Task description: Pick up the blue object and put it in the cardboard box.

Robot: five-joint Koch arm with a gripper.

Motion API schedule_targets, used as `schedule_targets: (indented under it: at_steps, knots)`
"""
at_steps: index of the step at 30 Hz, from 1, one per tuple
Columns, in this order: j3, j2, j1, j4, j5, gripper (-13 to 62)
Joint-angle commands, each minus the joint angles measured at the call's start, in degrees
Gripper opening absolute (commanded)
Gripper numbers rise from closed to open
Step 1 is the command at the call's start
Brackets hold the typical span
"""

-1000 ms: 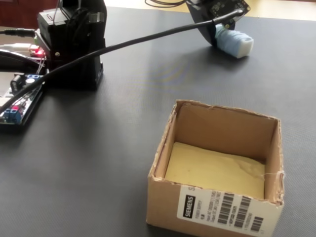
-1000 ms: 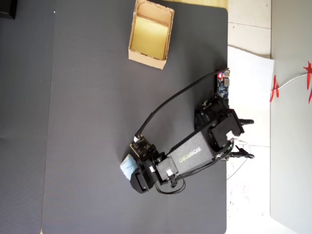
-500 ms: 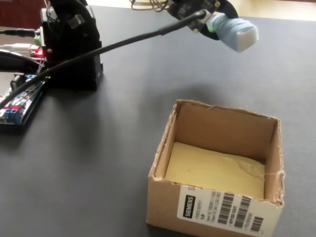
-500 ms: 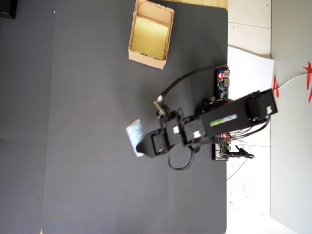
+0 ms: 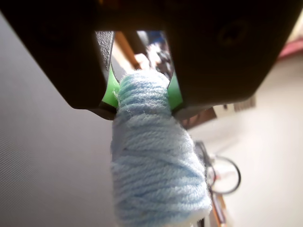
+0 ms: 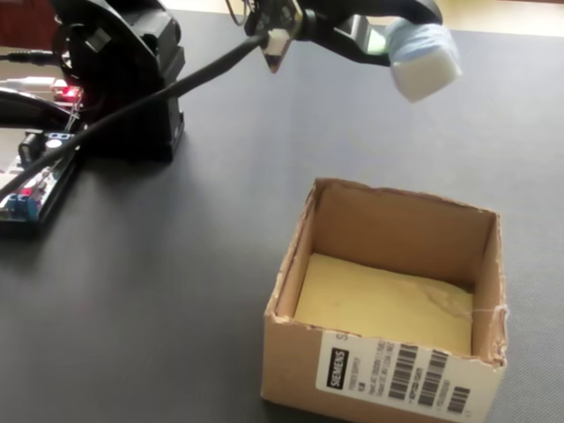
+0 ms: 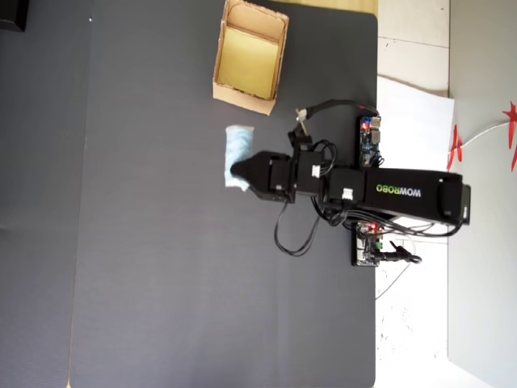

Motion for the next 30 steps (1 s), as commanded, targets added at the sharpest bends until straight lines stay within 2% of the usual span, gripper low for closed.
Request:
schedule_targets:
  at_steps: [1, 6, 11, 16, 17, 21, 30]
  knots:
    - [-4.6, 3.0, 4.4, -6.2, -3.2, -1.0]
    - [-15.0, -2.5, 19.1, -0.9, -19.5, -0.9]
    - [-24.6, -12.7, 24.3, 1.2, -21.8, -0.4]
    - [-26.4, -17.2, 27.9, 3.9, -23.4, 3.0]
    - [-27.2, -17.9, 28.0, 6.6, -22.8, 12.8]
    - [-27.3, -18.2, 28.4, 10.0, -19.9, 27.8]
    - [-25.0, -16.2, 28.2, 7.1, -6.5, 31.7]
